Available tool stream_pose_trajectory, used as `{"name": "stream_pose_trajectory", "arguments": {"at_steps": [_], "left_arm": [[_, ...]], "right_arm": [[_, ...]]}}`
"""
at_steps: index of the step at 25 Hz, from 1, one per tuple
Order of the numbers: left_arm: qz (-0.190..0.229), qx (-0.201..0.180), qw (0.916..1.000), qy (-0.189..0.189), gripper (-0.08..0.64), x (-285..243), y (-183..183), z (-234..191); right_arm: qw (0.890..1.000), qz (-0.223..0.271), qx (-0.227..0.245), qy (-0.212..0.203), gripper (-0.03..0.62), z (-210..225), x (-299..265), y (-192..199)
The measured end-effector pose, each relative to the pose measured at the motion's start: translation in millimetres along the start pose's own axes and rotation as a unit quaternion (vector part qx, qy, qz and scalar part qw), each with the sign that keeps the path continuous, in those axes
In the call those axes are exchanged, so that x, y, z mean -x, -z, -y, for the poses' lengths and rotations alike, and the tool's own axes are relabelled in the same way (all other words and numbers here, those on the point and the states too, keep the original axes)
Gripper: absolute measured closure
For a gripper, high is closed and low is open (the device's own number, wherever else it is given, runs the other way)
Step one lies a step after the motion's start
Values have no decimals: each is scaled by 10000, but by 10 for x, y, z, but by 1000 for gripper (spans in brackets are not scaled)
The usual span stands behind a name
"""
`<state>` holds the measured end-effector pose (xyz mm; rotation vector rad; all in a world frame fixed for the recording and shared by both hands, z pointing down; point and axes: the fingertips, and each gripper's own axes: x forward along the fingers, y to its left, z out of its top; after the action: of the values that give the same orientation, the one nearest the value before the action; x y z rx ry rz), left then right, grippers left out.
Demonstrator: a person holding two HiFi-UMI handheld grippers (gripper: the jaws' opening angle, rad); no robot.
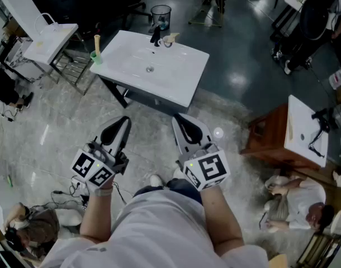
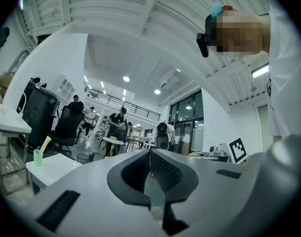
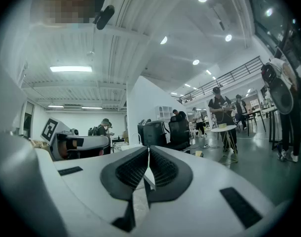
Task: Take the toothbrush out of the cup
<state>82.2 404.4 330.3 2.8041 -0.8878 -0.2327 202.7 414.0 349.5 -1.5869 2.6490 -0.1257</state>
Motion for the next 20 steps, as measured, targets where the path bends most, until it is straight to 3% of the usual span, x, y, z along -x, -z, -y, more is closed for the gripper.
{"name": "stream_pose_trajectory", "arguments": {"at_steps": [11,16,20], "left_arm": [[-132,51,9996,-258,543,-590,203,3],[-266,-158,9987,-404,543,-854,367,72],[-264,-82,9985,-477,543,-1009,422,71]], "right_arm": [[10000,42,-28,-15,565,633,-11,67],[9990,209,-299,-259,565,902,27,149],[9988,147,-337,-329,565,1063,18,192]]}}
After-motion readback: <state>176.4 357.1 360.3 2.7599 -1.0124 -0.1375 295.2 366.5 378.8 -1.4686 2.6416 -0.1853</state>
